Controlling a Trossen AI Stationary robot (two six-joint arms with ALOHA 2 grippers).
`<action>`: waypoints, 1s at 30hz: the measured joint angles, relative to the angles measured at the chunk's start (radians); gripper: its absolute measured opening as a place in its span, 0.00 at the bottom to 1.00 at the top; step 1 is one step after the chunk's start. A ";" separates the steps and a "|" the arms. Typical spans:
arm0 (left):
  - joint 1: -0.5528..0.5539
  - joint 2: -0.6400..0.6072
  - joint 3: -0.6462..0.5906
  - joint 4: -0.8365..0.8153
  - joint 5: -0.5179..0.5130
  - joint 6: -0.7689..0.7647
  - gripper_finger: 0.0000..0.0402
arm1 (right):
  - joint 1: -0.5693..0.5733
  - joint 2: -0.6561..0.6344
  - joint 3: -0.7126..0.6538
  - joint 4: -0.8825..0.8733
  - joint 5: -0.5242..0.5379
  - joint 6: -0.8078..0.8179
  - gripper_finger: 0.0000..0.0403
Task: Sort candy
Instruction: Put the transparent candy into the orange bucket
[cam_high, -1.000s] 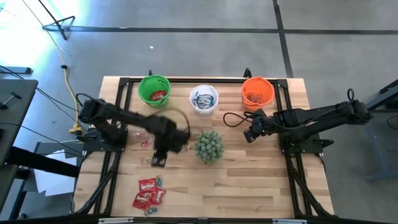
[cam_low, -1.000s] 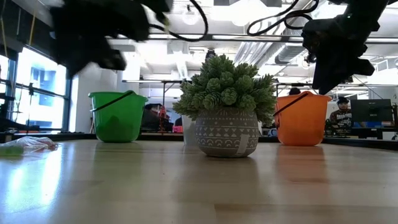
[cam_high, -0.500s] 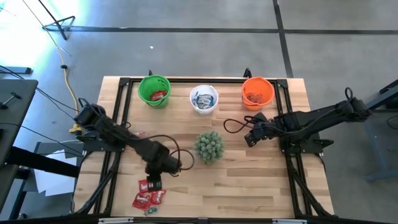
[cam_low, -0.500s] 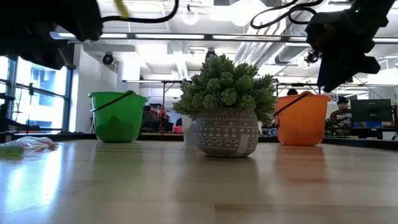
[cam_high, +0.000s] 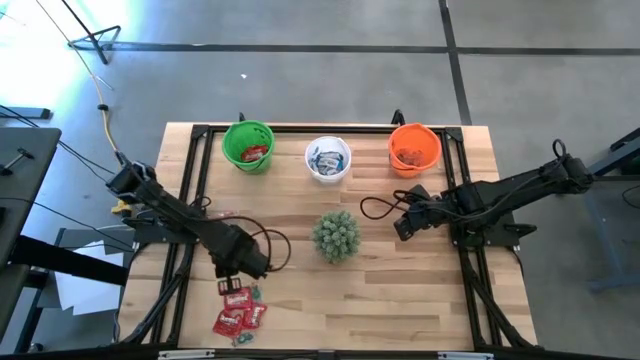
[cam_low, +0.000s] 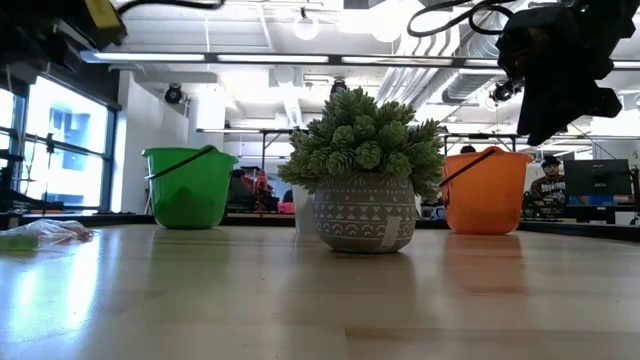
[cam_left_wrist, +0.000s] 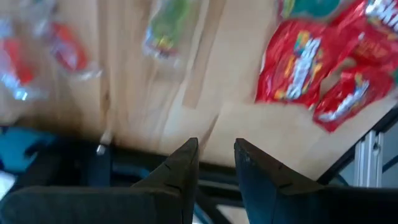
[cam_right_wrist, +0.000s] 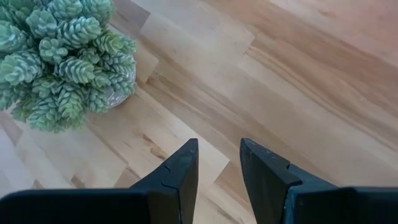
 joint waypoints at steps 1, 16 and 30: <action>-0.003 -0.018 0.000 -0.020 0.000 -0.010 0.22 | 0.000 0.000 0.000 0.000 -0.010 0.000 0.28; -0.046 -0.353 0.000 0.071 -0.388 -0.062 0.22 | -0.001 0.000 0.000 0.031 0.077 0.049 0.28; 0.136 -0.394 0.000 0.065 -0.833 0.237 0.22 | -0.001 0.000 0.000 0.031 0.421 0.071 0.28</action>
